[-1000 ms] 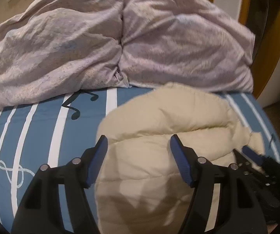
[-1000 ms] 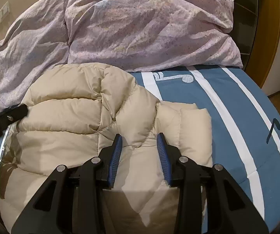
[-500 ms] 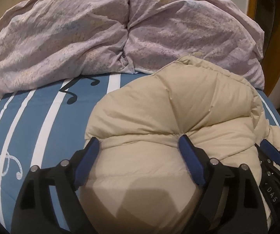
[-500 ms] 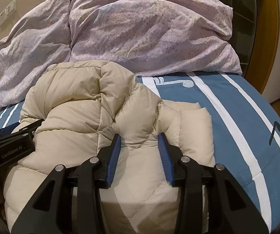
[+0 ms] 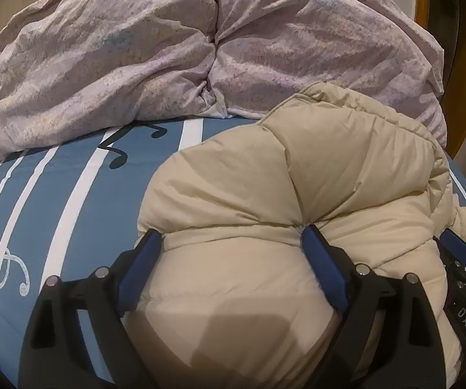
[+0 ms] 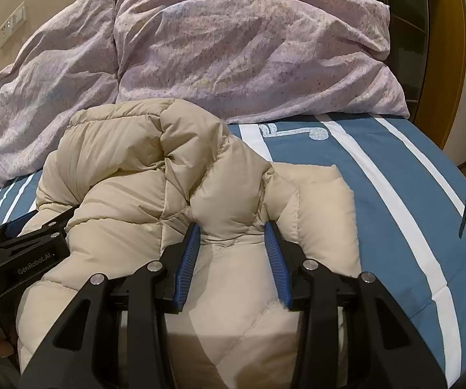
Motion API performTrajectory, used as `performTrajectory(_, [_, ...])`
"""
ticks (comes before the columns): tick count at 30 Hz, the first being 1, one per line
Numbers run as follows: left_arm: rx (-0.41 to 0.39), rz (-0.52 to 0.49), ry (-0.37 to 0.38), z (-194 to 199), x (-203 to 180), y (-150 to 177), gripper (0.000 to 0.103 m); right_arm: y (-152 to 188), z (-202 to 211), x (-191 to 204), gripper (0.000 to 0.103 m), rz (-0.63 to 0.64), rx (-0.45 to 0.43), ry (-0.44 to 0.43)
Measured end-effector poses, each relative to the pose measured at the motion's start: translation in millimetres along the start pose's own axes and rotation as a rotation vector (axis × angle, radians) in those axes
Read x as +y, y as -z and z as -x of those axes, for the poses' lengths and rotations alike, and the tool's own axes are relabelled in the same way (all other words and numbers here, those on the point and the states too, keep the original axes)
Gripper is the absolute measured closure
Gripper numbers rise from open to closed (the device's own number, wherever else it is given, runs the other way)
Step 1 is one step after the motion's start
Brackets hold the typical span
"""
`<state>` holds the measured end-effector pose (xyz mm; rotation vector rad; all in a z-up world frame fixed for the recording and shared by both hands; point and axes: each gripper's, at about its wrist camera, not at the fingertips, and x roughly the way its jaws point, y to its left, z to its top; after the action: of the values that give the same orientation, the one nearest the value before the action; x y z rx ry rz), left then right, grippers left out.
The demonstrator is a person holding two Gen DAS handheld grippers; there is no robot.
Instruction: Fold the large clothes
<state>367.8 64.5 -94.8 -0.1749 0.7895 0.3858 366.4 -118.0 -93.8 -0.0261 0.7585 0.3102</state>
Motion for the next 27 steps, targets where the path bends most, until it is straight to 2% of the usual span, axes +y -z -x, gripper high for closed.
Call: performTrajectory(27, [0.011, 0.014, 0.001, -9.8, 1.5, -1.0, 0.011, -3.2, -7.3, 0.7, 0.058, -0.012, 0.007, 0.004])
